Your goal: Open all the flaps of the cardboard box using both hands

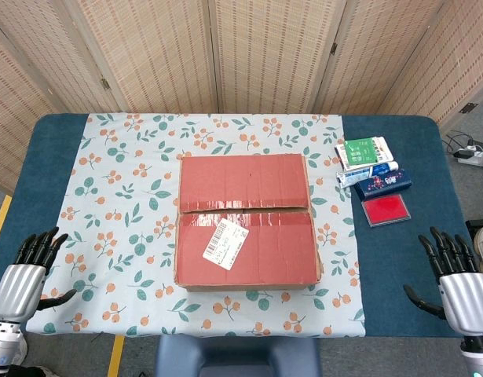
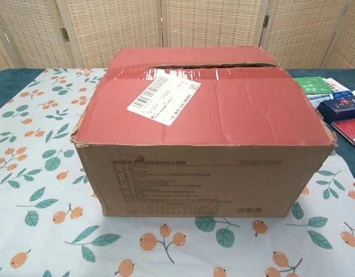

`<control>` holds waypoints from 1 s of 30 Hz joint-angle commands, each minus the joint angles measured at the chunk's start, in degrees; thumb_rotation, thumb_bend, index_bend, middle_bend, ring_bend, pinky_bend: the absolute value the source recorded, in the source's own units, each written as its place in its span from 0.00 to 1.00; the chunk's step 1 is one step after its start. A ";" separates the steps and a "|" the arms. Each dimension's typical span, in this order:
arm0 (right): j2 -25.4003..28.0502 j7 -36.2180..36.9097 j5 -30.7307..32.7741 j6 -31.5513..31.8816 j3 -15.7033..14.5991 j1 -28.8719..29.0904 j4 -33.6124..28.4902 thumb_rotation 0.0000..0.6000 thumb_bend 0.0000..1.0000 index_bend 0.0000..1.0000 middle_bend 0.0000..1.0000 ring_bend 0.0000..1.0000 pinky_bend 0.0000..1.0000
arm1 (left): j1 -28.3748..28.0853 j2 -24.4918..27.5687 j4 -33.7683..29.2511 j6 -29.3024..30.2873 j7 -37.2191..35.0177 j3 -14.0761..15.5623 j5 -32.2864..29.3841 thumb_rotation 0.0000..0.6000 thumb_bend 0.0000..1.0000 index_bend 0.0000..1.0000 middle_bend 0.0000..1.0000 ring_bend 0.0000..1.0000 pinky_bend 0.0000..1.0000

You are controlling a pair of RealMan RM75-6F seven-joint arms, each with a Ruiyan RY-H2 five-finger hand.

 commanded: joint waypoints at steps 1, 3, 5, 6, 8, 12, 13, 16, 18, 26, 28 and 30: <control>0.04 0.30 0.38 -0.84 0.10 0.44 -0.10 0.74 0.32 0.00 0.00 0.00 0.00 | 0.00 0.20 -0.13 0.00 -0.31 -0.08 -0.21 1.00 0.17 0.00 0.00 0.00 0.00; 0.03 0.79 0.95 -1.72 0.27 0.82 0.15 0.74 0.32 0.00 0.00 0.00 0.00 | 0.10 0.22 -0.13 0.49 -0.23 -0.18 -0.03 1.00 0.17 0.00 0.00 0.00 0.00; -0.09 1.79 0.95 -2.01 0.63 1.30 0.52 0.74 0.32 0.00 0.00 0.00 0.00 | 0.30 0.34 -0.30 1.09 -0.72 -0.07 0.52 1.00 0.16 0.00 0.00 0.00 0.00; -0.22 2.47 0.81 -1.97 0.95 1.62 0.82 0.74 0.32 0.00 0.00 0.00 0.00 | 0.41 0.41 -0.26 1.56 -1.08 -0.06 0.91 1.00 0.16 0.00 0.00 0.00 0.00; 0.14 5.04 0.38 -3.06 1.63 3.10 0.84 0.75 0.32 0.00 0.00 0.00 0.00 | 0.67 0.47 0.16 2.46 -1.76 -0.06 1.49 1.00 0.17 0.00 0.00 0.00 0.00; 3.95 11.15 1.64 -10.15 3.37 8.24 -2.40 0.84 0.32 0.00 0.00 0.00 0.00 | 0.80 0.79 0.58 2.69 -2.93 -0.17 1.22 1.00 0.16 0.00 0.00 0.00 0.00; 4.76 11.85 2.65 -12.49 4.39 10.03 -3.17 0.85 0.32 0.00 0.00 0.00 0.00 | 0.86 0.91 0.61 2.87 -3.21 -0.24 1.20 1.00 0.16 0.00 0.00 0.00 0.00; 5.46 13.77 5.42 -18.73 6.91 14.80 -3.70 0.88 0.32 0.00 0.00 0.00 0.00 | 1.11 1.21 0.72 3.28 -4.09 -0.27 1.09 1.00 0.16 0.00 0.00 0.00 0.00; 5.00 14.36 6.84 -22.10 8.21 17.54 -3.05 0.88 0.32 0.00 0.00 0.00 0.00 | 1.25 1.50 0.71 3.41 -4.70 -0.33 0.84 1.00 0.20 0.00 0.00 0.00 0.00; -1.42 13.84 10.39 -29.63 12.65 26.92 3.64 0.88 0.32 0.00 0.00 0.00 0.00 | 1.11 2.20 1.45 3.00 -7.14 -1.10 -0.74 1.00 0.25 0.00 0.00 0.00 0.00; -3.51 12.47 10.88 -30.53 13.29 28.82 6.18 0.88 0.32 0.00 0.00 0.00 0.00 | 1.06 2.45 1.60 2.87 -7.86 -1.37 -1.26 1.00 0.25 0.00 0.00 0.00 0.00; -5.93 11.52 11.34 -31.15 13.74 30.51 8.81 0.88 0.32 0.00 0.00 0.01 0.00 | 0.99 2.69 1.87 2.65 -8.67 -1.75 -2.05 1.00 0.25 0.00 0.00 0.00 0.00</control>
